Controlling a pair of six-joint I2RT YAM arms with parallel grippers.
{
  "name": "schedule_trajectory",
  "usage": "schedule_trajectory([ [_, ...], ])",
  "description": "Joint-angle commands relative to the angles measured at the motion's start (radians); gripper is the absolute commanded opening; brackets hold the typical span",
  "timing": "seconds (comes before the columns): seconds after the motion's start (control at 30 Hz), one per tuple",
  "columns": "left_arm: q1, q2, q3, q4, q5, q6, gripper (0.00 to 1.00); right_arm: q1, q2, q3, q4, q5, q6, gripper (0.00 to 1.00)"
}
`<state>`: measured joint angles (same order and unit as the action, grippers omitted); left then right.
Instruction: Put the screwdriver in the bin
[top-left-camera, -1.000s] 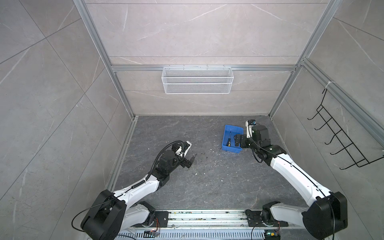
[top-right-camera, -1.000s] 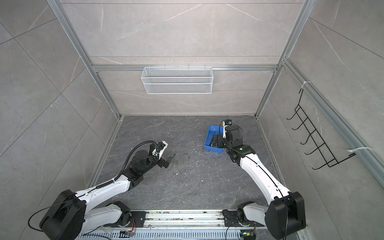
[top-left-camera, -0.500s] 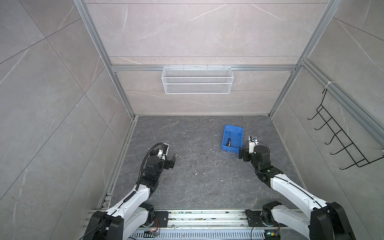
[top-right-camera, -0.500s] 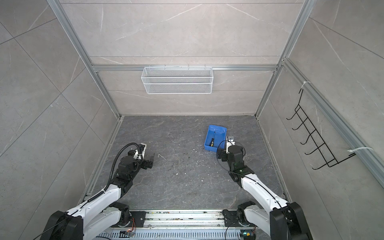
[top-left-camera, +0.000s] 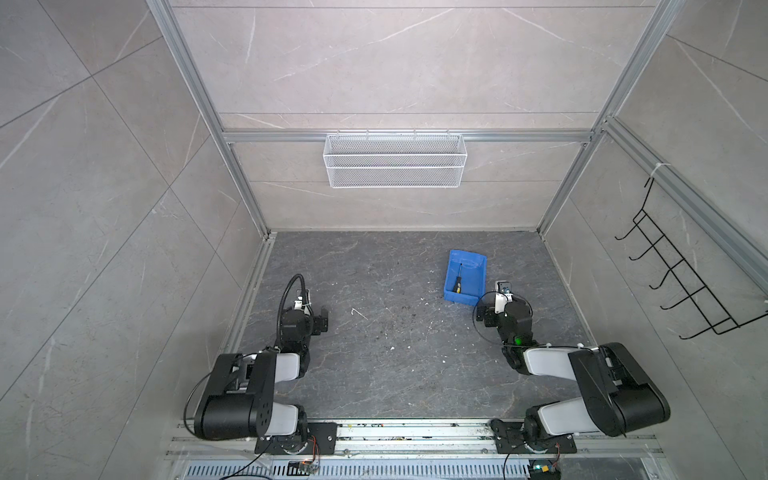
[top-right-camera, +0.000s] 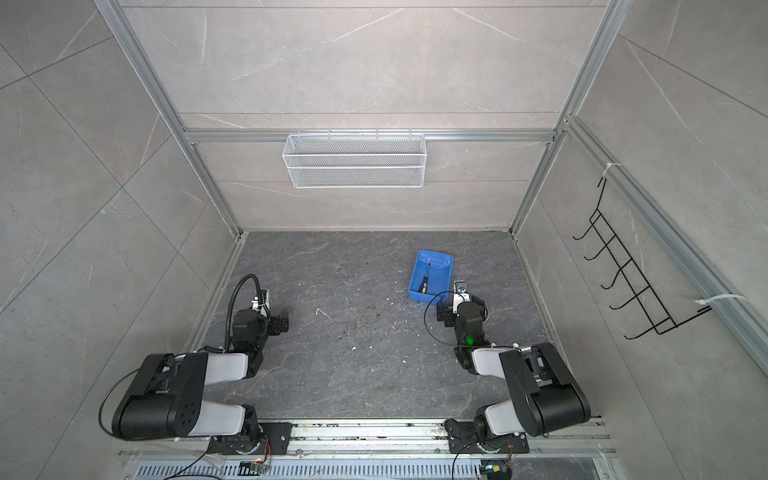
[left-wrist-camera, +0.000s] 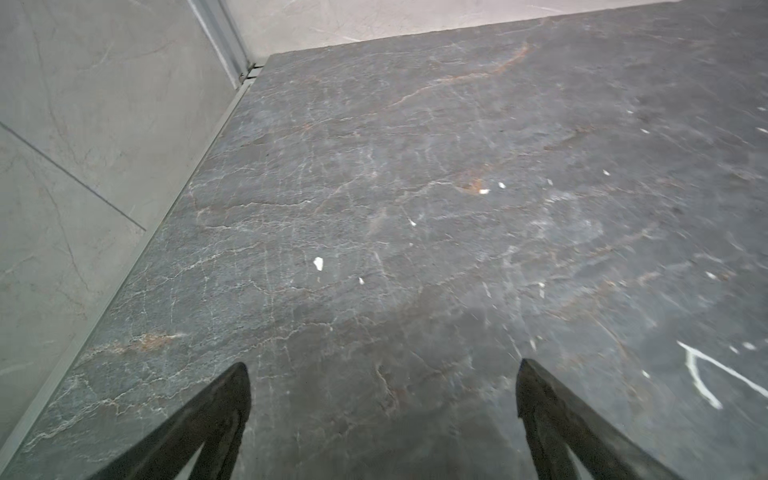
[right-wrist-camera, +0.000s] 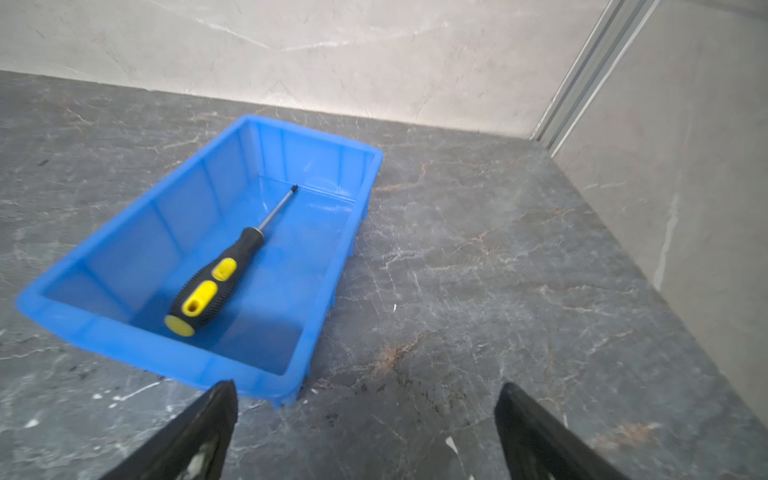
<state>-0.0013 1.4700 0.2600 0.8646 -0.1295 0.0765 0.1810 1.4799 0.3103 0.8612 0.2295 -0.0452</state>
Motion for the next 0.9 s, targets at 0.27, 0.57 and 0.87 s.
schedule_trajectory([
  [0.27,0.063,0.033,0.103,-0.024,0.072,-0.092,1.0,-0.065,0.04,0.049,0.022,-0.11,0.043,0.99],
  [0.57,0.063,0.032,0.103,-0.024,0.071,-0.092,1.0,-0.067,0.036,0.05,0.015,-0.109,0.042,0.99],
  [0.87,0.062,0.032,0.103,-0.025,0.072,-0.092,1.0,-0.064,0.039,0.052,0.014,-0.11,0.041,0.99],
])
